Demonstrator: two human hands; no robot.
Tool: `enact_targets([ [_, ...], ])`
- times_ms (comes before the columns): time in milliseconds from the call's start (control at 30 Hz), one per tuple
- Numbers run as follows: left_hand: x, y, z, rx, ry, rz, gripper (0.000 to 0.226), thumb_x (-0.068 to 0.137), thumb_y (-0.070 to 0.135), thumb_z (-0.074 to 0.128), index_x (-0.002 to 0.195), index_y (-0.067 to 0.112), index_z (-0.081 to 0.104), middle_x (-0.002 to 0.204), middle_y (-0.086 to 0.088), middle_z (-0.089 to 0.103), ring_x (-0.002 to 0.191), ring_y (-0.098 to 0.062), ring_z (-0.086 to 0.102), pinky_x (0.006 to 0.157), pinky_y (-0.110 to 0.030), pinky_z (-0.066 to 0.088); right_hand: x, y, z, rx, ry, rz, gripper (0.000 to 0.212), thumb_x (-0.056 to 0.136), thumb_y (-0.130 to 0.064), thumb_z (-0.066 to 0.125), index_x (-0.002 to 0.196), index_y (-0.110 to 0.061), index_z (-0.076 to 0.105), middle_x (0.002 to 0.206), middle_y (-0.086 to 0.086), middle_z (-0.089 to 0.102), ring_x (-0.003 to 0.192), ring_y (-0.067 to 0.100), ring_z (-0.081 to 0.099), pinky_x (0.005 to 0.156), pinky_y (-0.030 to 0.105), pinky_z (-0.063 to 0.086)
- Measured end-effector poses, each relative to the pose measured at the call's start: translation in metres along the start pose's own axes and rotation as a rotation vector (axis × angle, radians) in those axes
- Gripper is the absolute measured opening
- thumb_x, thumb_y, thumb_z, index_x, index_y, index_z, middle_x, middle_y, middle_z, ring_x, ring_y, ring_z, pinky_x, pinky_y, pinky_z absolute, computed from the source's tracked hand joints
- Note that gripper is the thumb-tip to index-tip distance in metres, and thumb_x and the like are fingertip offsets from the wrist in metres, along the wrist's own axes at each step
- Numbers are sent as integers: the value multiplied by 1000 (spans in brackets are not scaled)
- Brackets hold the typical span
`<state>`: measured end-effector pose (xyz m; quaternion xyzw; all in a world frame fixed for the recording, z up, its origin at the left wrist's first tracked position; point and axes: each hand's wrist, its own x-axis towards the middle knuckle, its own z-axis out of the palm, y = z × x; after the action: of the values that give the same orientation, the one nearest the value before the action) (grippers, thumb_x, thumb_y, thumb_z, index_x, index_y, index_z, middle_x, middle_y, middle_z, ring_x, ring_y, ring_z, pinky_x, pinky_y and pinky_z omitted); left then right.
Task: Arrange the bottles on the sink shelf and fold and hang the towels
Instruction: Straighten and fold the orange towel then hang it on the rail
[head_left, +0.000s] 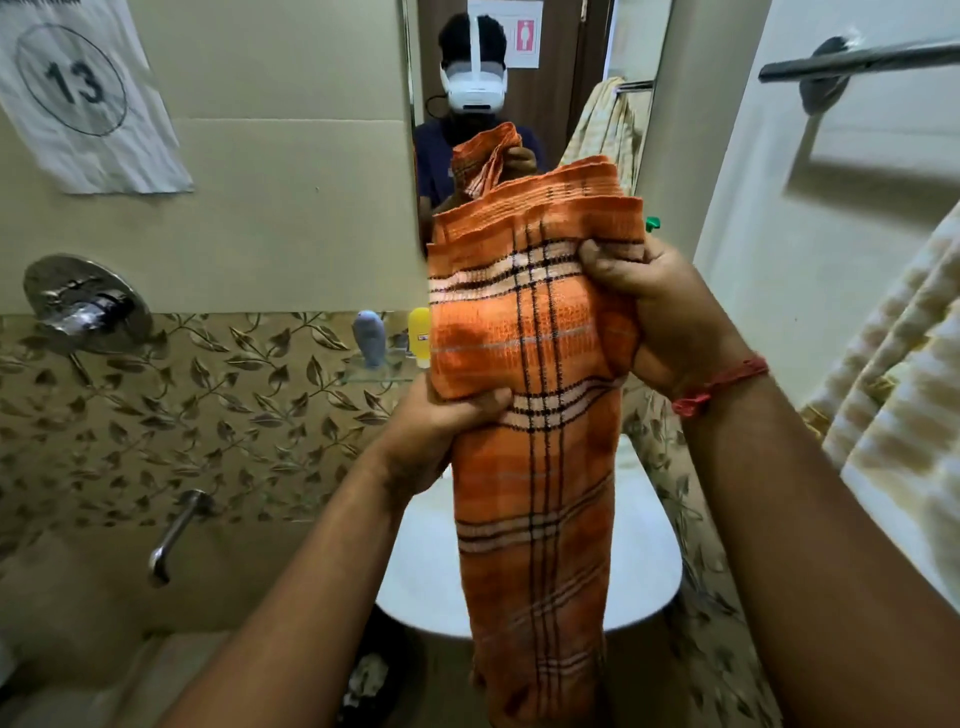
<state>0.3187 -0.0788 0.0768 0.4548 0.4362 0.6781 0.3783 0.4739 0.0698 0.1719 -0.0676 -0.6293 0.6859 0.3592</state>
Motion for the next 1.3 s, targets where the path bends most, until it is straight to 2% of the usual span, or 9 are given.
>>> enact_targets([
  [133, 10, 20, 15, -97, 159, 122, 19, 78, 2, 74, 93, 14, 76, 91, -8, 77, 88, -24, 75, 74, -35, 61, -30, 45, -25, 24, -349, 205, 78, 70, -28, 86, 136, -6, 51, 133, 20, 60, 124, 38, 57, 100, 49, 50],
  [267, 13, 36, 13, -117, 202, 91, 32, 91, 17, 66, 118, 0, 64, 102, -16, 73, 94, -31, 73, 80, -42, 60, -44, 76, -11, 175, -187, 170, 47, 71, -12, 85, 116, -16, 71, 117, 13, 71, 109, 32, 68, 85, 42, 58],
  [367, -2, 29, -7, -181, 36, -48, 35, 95, 37, 51, 106, 16, 76, 97, -8, 77, 89, -23, 75, 73, -35, 61, -35, 61, 2, 263, -69, 138, 32, 83, -12, 73, 115, -10, 68, 112, 16, 72, 101, 31, 70, 83, 46, 60],
  [433, -11, 20, -18, -176, -34, -100, 43, 82, 49, 71, 111, 17, 76, 112, -12, 74, 103, -27, 72, 87, -40, 59, -31, 53, 2, 312, -21, 196, 32, 85, -10, 65, 116, -6, 66, 108, 17, 72, 94, 30, 72, 83, 46, 59],
  [767, 4, 15, -3, -258, 199, 118, 48, 82, 0, 63, 128, 11, 56, 105, -13, 71, 92, -28, 72, 81, -40, 62, -55, 89, -26, 331, -404, 263, 83, 75, -26, 83, 147, -21, 41, 143, 24, 49, 129, 42, 51, 100, 53, 50],
  [900, 11, 17, -9, -277, 272, 112, 60, 87, 7, 65, 143, 14, 48, 114, -13, 69, 98, -28, 71, 83, -41, 61, -57, 97, -14, 179, -127, 212, 57, 78, -3, 70, 133, -11, 55, 124, 22, 65, 115, 40, 61, 93, 51, 54],
  [1033, -6, 4, -27, -259, 24, -145, 55, 91, 47, 61, 138, 19, 58, 138, -17, 52, 128, -33, 43, 106, -55, 33, -43, 88, -7, 180, 49, 176, 49, 85, 2, 60, 133, -6, 53, 125, 27, 63, 113, 44, 62, 93, 58, 52],
  [1100, -15, -5, -28, -224, 9, -200, 67, 80, 58, 73, 135, 22, 62, 139, -17, 57, 128, -32, 50, 105, -53, 38, -38, 85, -10, 189, 140, 236, 44, 90, 2, 58, 133, -6, 54, 129, 30, 60, 114, 46, 61, 94, 61, 51],
  [1300, 2, -1, 2, -51, 365, -4, 79, 82, 8, 77, 150, 14, 38, 134, -15, 60, 120, -32, 63, 86, -34, 58, -49, 81, -29, 263, 75, 217, 81, 85, -17, 68, 154, -16, 25, 144, 21, 49, 123, 36, 58, 95, 50, 53],
])
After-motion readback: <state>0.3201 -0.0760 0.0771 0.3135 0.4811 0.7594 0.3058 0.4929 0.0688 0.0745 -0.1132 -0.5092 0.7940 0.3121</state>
